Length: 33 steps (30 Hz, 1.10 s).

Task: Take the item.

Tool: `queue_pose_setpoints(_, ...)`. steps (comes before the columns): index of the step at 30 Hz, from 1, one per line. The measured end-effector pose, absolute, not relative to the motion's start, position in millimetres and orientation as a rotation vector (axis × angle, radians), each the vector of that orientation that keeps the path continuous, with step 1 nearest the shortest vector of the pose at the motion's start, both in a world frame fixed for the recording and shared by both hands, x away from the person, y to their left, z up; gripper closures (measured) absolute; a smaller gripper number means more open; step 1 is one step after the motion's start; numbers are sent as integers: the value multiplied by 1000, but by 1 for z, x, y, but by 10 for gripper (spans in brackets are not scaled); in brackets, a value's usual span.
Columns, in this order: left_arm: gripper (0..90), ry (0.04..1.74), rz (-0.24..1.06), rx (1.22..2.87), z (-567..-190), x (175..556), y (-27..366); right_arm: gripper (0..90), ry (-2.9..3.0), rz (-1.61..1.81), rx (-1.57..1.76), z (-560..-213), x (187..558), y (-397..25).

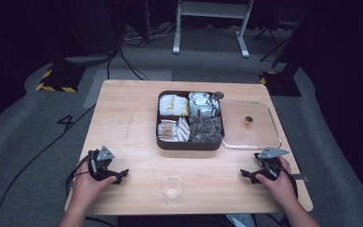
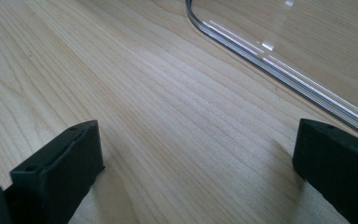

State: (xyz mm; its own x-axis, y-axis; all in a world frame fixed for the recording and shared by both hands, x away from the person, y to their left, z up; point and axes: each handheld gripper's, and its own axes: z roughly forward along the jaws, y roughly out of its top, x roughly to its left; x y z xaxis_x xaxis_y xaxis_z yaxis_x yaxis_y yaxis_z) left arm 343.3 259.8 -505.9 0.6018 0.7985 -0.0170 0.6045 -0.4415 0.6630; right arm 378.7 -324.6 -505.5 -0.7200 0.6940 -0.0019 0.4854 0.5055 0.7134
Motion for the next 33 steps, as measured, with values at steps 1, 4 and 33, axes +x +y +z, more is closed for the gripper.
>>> queue_pose_setpoints(1, 3, 1111, 406, 2193, -506, 343, 259, 15, 2464, 1032, 992, -506, 379, -325)
queue_pose_setpoints(4, 181, 1118, 380, 2217, -499, 338, 258, 15, 2463, 1032, 992, -506, 379, -325)
queue_pose_setpoints(33, 346, 992, 489, 2089, -379, 353, 209, 15, 2488, 1045, 952, -506, 382, -325)
